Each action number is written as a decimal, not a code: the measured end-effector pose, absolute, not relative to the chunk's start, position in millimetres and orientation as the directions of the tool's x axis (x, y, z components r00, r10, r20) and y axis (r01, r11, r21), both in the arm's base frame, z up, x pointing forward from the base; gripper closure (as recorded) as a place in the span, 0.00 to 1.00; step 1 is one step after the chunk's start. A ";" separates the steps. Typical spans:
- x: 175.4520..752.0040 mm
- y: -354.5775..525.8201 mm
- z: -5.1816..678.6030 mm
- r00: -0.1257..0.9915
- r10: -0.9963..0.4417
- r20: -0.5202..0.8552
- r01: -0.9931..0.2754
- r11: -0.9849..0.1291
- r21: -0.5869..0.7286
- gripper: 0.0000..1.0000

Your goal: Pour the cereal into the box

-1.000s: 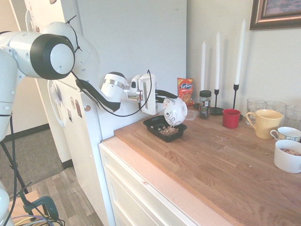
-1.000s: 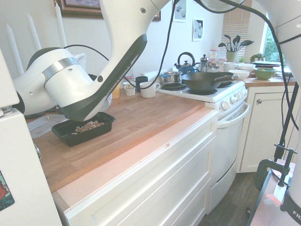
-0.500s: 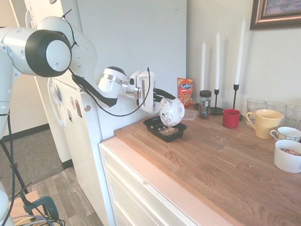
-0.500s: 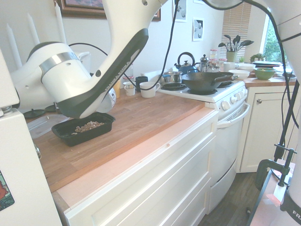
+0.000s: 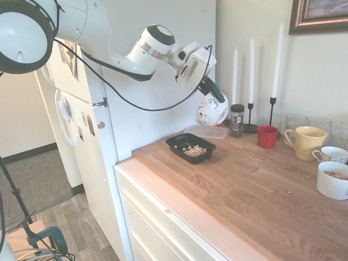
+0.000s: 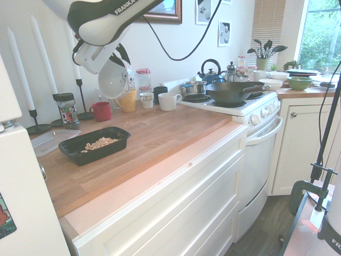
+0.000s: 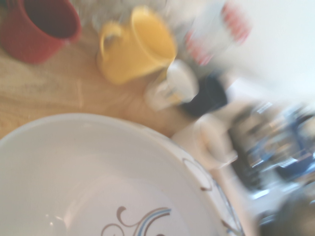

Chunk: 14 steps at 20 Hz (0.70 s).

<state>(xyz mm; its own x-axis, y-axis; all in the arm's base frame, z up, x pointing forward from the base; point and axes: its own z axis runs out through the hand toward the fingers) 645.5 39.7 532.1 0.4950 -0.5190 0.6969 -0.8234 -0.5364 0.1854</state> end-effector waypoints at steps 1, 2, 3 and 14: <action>648.8 12.3 531.1 0.496 -0.567 0.658 -0.827 -0.540 0.159 1.00; 650.7 -13.8 529.0 0.498 -0.612 0.615 -0.830 -0.543 0.131 1.00; 651.4 -37.5 527.0 0.499 -0.653 0.570 -0.832 -0.545 0.104 1.00; 641.5 -185.1 453.6 0.551 -0.834 -0.019 -0.818 -0.536 -0.208 1.00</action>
<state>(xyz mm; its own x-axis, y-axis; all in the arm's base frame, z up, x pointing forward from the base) 641.5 -185.1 453.6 0.5512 -0.8341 -0.0186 -0.8182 -0.5361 -0.2076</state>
